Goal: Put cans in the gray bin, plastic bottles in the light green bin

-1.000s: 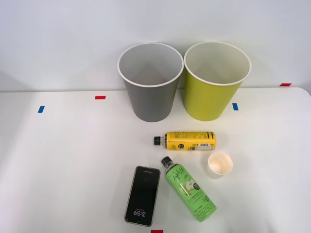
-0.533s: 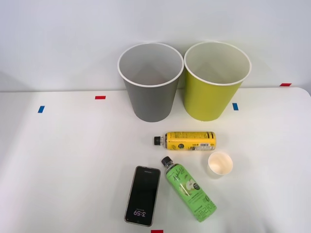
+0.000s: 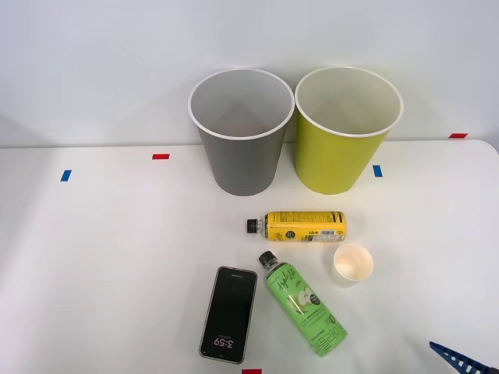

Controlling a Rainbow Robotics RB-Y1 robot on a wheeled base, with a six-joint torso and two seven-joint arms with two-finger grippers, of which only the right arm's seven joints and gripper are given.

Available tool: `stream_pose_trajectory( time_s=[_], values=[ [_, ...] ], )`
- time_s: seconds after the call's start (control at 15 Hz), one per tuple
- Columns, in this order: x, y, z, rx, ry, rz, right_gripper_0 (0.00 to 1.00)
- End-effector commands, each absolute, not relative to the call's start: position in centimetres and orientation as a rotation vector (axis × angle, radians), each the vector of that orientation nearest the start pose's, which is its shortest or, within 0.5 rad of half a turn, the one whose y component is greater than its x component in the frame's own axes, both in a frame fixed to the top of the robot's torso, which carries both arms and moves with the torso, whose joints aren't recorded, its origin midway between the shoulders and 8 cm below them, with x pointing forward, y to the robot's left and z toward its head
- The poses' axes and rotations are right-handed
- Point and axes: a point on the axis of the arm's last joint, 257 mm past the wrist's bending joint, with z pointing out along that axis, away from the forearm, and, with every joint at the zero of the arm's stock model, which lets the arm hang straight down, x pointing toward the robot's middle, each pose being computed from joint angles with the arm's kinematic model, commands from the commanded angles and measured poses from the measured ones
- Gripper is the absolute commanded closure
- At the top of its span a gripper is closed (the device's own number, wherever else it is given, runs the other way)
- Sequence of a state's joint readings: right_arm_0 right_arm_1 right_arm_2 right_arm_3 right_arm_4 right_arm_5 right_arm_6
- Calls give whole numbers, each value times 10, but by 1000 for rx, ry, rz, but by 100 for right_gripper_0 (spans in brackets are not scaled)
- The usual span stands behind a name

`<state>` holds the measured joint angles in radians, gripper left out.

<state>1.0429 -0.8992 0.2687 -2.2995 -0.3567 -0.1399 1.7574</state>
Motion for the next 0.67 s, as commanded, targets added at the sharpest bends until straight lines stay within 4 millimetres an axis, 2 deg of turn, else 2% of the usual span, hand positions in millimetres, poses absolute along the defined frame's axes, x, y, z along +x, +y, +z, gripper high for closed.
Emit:
stream_pose_trajectory(
  time_s=[0.07,0.33,0.53,0.67],
  values=[
    [211,-204,-267,-742,1990,234,0],
    [219,-184,-255,-869,2083,244,0],
    [225,-199,-275,-893,2228,181,0],
    [235,-190,-275,-859,2267,202,0]
  ],
)
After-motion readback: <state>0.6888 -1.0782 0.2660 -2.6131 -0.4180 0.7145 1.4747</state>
